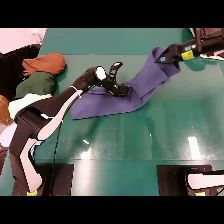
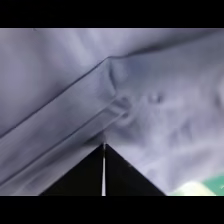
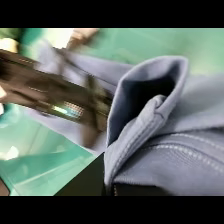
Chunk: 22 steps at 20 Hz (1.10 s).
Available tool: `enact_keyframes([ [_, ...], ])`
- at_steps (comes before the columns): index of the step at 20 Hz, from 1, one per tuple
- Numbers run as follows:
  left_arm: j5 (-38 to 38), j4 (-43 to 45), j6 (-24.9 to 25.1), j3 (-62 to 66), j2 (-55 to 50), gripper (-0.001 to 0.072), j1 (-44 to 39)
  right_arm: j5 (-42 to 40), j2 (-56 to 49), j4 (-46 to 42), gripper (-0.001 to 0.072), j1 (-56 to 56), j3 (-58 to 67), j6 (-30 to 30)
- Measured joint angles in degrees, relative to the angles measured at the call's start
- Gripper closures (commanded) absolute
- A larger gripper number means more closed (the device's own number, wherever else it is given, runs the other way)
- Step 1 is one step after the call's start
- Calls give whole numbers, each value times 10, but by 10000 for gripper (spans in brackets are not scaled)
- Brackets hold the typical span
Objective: Fold the shirts.
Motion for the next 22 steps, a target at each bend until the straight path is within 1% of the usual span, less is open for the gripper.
enact_keyframes([
  [4,16,-3,0,12,-11,685,0,-16,-2,0,698,50,15,10],
  [6,4,-1,0,14,-2,685,17,-24,-5,-1,699,68,18,10],
  [9,-26,27,-1,17,44,684,72,-44,-17,22,699,101,19,2],
  [12,-63,66,2,17,120,684,156,-90,-52,80,692,161,21,-25],
  [13,-75,76,5,17,148,684,187,-111,-68,96,629,187,21,-34],
  [15,-98,92,13,17,200,684,243,-156,-109,120,292,245,33,-52],
  [16,-106,98,15,17,222,684,269,-173,-134,122,197,274,49,-59],
  [19,-134,111,23,17,279,684,334,-187,-193,95,203,335,101,-69],
  [22,-160,118,34,17,315,684,368,-167,-192,37,204,336,82,-56],
])
